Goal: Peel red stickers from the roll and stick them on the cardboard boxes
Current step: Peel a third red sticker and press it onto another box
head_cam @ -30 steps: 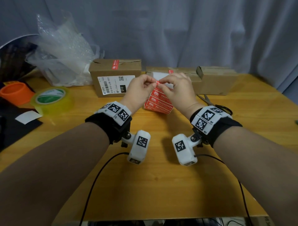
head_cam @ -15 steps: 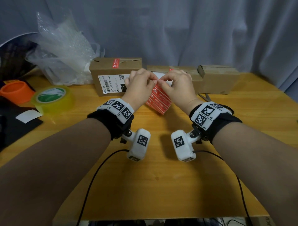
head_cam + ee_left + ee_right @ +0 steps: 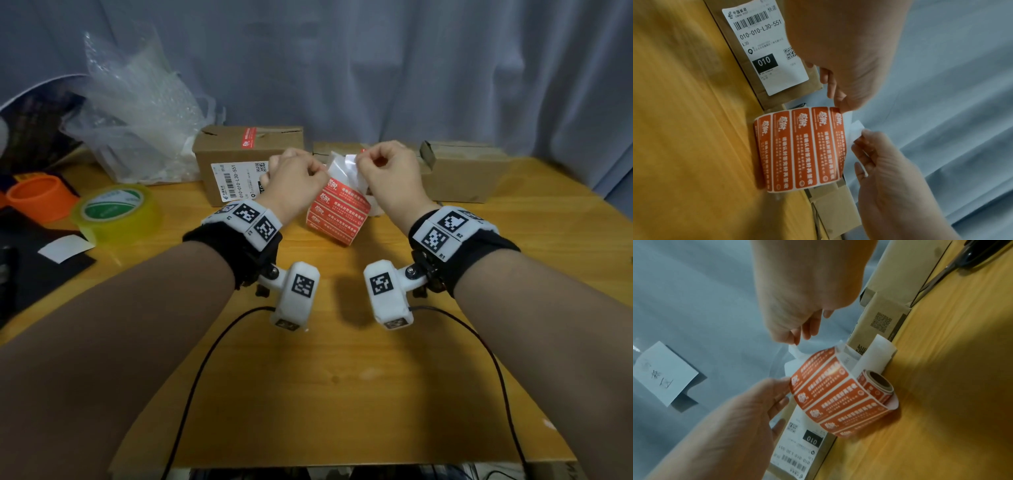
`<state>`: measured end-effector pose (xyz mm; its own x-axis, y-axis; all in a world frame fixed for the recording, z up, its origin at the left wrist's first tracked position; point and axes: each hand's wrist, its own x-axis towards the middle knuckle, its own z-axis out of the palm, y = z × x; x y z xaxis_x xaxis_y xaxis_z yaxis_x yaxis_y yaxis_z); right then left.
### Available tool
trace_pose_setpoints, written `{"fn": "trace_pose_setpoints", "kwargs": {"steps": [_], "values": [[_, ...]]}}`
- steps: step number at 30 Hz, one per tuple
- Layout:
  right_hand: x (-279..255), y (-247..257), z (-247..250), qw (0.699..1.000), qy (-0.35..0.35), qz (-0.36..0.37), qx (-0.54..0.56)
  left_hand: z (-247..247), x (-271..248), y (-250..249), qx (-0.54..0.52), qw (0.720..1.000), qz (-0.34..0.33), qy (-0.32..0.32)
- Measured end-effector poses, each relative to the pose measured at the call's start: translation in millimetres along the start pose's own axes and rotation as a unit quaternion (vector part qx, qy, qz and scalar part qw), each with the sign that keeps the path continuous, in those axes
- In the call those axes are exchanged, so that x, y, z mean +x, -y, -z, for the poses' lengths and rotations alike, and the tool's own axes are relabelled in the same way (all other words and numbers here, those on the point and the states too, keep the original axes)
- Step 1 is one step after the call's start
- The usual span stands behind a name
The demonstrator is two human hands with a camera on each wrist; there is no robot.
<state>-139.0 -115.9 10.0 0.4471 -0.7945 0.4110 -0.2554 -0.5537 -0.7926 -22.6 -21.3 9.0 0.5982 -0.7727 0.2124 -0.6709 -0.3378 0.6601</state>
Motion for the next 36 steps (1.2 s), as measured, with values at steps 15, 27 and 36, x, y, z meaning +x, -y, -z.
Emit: {"fn": "trace_pose_setpoints", "kwargs": {"steps": [15,27,36], "values": [[7,-21,39,0.973,-0.111,-0.101,0.174,5,-7,29,-0.108,0.977,0.167,0.077],[2,5,48,0.976,-0.023,0.207,-0.057,19,-2,-30,-0.317,0.935,0.076,0.137],[-2,7,50,0.947,0.012,0.305,-0.105,13,-1,-45,-0.402,0.882,0.16,0.186]]}}
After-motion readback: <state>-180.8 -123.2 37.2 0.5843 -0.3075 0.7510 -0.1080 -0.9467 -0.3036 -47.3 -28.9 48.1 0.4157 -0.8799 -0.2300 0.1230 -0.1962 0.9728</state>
